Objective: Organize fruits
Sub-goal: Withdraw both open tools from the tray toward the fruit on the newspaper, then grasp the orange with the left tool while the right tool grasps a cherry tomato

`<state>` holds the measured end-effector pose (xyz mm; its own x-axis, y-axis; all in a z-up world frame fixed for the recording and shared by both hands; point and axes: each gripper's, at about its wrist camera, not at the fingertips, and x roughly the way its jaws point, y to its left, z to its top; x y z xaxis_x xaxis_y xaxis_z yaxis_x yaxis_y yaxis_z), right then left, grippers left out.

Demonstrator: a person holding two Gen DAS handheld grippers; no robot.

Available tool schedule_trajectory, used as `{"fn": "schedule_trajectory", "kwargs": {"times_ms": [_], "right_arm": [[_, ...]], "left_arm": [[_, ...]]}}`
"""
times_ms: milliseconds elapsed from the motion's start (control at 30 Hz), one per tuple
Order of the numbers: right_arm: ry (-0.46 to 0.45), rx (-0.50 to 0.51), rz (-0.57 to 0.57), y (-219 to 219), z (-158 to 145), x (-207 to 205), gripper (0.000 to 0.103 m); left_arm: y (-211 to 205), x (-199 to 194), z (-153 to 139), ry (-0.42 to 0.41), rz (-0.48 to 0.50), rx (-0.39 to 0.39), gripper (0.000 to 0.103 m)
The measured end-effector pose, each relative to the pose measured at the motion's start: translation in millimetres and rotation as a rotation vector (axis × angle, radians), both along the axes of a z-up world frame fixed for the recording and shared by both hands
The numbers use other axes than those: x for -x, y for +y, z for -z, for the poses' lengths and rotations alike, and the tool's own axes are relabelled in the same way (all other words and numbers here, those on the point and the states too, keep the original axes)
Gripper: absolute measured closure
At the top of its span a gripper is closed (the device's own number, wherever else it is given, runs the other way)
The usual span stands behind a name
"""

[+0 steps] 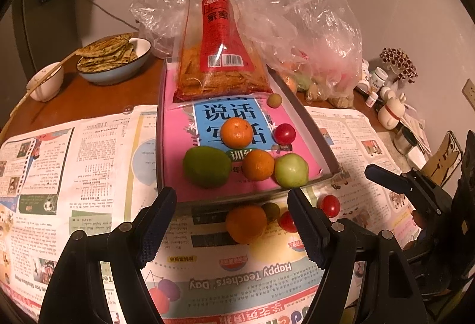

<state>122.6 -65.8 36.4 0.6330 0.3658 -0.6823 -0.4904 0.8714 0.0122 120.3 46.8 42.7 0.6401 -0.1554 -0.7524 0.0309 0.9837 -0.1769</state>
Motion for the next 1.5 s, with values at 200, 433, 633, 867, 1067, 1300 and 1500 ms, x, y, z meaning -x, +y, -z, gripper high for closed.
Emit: {"fn": "schedule_trajectory", "kwargs": {"times_ms": [200,433,633,867,1067,1300,1500], "right_arm": [[0.008,0.017,-0.020,8,3,4,0.024],[0.028,0.038,-0.048,17,11,7,0.024],[0.059,0.055,-0.072,25,25,6,0.024],[0.083,0.069,-0.092,30,38,7,0.024],[0.089,0.078,-0.101,32,45,6,0.024],[0.094,0.079,-0.103,32,52,3,0.030],[0.101,0.077,-0.104,32,56,0,0.045]], "left_arm": [[3,5,2,0.006,0.001,-0.001,0.024],[4,8,10,0.024,0.011,-0.003,0.025],[4,10,19,0.049,0.020,0.001,0.025],[2,8,32,0.086,0.032,0.019,0.025],[-1,5,40,0.105,0.043,0.026,0.025],[-3,2,47,0.118,0.053,0.050,0.024],[-4,-1,51,0.125,0.062,0.066,0.031]]}}
